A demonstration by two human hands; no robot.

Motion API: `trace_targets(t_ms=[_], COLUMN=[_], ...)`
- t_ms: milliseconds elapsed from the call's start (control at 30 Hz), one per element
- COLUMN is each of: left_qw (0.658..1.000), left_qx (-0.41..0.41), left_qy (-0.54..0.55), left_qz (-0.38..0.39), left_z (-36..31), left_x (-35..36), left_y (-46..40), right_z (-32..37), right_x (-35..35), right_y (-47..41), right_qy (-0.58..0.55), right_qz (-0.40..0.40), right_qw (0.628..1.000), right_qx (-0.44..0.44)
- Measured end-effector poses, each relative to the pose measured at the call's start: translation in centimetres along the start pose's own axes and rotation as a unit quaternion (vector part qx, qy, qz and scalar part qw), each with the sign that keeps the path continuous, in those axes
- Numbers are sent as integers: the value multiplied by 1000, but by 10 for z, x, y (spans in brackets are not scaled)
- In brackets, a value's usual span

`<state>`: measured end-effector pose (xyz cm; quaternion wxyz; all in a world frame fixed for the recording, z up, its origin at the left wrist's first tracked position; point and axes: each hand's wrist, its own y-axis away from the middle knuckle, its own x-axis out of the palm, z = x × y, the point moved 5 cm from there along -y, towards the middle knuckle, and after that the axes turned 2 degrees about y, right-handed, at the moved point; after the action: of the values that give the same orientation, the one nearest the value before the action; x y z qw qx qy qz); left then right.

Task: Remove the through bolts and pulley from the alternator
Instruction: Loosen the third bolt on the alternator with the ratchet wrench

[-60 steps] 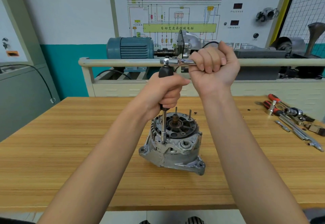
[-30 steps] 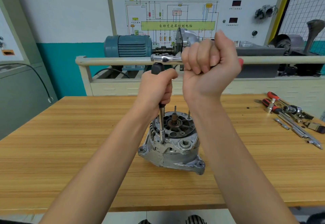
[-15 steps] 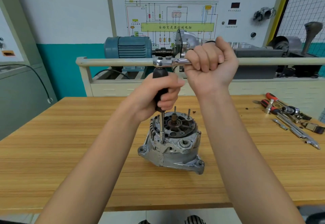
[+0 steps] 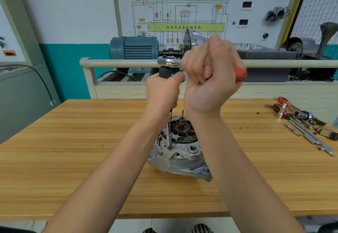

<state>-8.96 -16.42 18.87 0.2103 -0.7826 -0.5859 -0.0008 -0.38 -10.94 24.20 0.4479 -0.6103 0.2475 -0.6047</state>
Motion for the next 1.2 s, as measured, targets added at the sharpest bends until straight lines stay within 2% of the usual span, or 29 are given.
trace_targets(t_ms=[67,167,267,300,333,400,533,633,733,800,867,967,1067,1133,1200], left_qw=[999,986,948,939,937,952,992,1000,999,1000,998,980,938,931,944], left_qx=[-6,-42,-90,-94,-96,-96,-43,-15,-2,4,0,-26,-63,-76,-84], left_qy=[-2,14,38,43,43,38,6,-10,-25,-21,-10,27,65,68,60], left_qz=[47,163,303,329,334,286,120,7,-29,-2,59,195,334,351,312], left_z=[0,-2,-5,-5,-6,-3,-1,0,0,1,0,-2,-5,-4,-1], left_x=[1,-1,0,1,3,5,3,2,4,5,4,0,2,6,7], left_y=[1,0,3,4,5,3,-1,-1,-2,-1,2,2,6,7,4], right_z=[1,-5,-19,-24,-27,-29,-22,-12,-2,2,3,-4,-18,-26,-27], right_x=[-1,-15,-33,-38,-43,-47,-41,-25,-9,-4,-7,-19,-34,-41,-44], right_y=[-1,-13,-22,-23,-24,-24,-21,-16,-5,-2,-4,-17,-23,-24,-24], right_qy=[1,-89,-223,-263,-287,-288,-210,-107,8,35,4,-101,-243,-299,-292], right_qz=[5,-19,-92,-117,-136,-155,-132,-69,-39,-32,-19,-25,-96,-128,-138], right_qw=[1000,990,939,918,903,902,941,982,999,999,1000,986,931,903,906], right_qx=[0,105,246,275,288,282,229,142,28,-2,19,134,254,280,274])
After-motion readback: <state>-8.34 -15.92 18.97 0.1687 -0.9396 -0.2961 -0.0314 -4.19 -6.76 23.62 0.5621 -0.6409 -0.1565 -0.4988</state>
